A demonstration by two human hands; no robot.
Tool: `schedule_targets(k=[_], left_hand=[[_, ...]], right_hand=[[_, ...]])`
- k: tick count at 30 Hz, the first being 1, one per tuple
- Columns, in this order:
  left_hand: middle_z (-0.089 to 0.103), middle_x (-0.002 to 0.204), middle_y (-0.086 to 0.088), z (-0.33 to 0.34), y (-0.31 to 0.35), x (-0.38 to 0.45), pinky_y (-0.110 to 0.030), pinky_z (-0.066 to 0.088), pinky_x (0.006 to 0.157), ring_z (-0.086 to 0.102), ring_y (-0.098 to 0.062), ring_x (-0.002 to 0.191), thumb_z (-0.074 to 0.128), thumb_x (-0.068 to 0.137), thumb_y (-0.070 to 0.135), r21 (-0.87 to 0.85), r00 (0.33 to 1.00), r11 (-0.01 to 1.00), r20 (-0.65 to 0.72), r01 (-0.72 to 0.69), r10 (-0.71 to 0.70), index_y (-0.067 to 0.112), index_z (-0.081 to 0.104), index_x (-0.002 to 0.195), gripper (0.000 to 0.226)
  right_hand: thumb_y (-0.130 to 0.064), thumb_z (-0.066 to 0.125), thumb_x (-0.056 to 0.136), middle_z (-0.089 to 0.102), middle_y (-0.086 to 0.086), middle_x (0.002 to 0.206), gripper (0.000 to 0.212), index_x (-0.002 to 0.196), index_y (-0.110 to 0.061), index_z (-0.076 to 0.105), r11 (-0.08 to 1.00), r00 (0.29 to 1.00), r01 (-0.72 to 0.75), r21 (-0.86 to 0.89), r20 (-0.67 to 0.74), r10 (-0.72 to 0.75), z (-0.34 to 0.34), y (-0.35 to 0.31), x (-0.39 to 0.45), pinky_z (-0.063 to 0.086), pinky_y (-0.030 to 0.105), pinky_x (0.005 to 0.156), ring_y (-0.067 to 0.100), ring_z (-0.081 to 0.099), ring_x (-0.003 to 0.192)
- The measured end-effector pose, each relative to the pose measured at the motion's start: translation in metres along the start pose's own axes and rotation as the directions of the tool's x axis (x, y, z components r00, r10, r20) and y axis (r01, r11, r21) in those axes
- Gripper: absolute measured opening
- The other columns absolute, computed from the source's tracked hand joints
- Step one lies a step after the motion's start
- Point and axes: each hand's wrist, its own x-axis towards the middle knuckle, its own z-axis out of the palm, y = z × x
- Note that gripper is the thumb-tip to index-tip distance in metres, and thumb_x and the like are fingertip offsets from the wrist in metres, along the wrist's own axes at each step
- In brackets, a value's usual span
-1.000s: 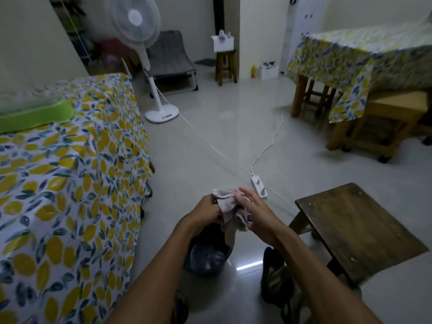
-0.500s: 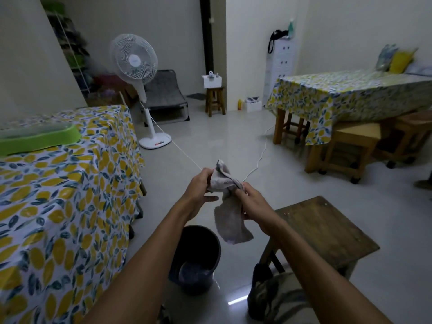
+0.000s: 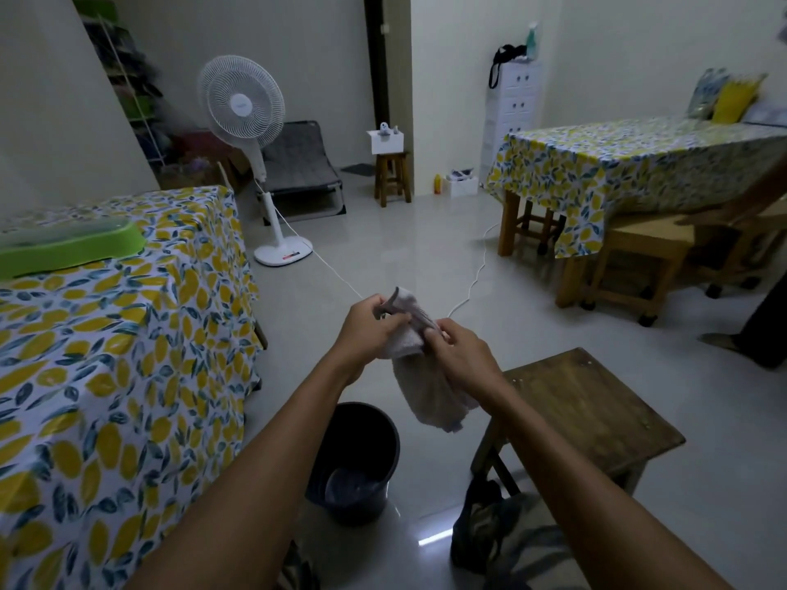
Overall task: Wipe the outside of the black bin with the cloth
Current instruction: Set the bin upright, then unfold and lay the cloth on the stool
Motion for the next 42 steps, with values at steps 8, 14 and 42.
schedule_targets(k=[8,14,42], left_hand=[[0.072,0.09,0.0,0.019,-0.007,0.002,-0.029,0.055,0.071,0.067,-0.015,0.082,0.075,0.083,0.014,0.14,0.997,0.988,0.051,-0.065,0.059,0.015,0.065,0.097,0.017],[0.067,0.096,0.011,0.021,-0.008,0.002,-0.032,0.056,0.074,0.064,-0.009,0.09,0.077,0.076,0.013,0.269,0.99,0.954,0.087,-0.133,0.113,0.026,0.059,0.103,0.035],[0.074,0.101,0.006,0.121,-0.007,0.085,-0.031,0.043,0.073,0.067,-0.024,0.096,0.061,0.095,0.031,0.628,0.962,0.729,0.182,-0.273,0.203,0.035,0.075,0.104,0.017]], right_hand=[[-0.066,0.059,0.094,0.074,-0.003,0.11,0.049,0.112,-0.022,0.067,0.982,0.996,-0.091,0.165,0.031,0.087,0.0,-0.008,0.002,0.057,0.034,0.084,0.014,0.069,0.1],[-0.031,0.049,0.094,0.073,0.007,0.093,0.025,0.092,-0.017,0.07,0.987,0.993,-0.104,0.123,-0.041,0.11,-0.005,-0.001,0.008,0.06,0.054,0.084,0.028,0.07,0.091],[-0.027,0.05,0.101,0.059,0.01,0.077,0.029,0.083,-0.009,0.062,0.924,0.696,-0.359,0.131,-0.622,0.358,-0.199,0.124,-0.067,0.04,0.036,0.064,0.018,0.054,0.073]])
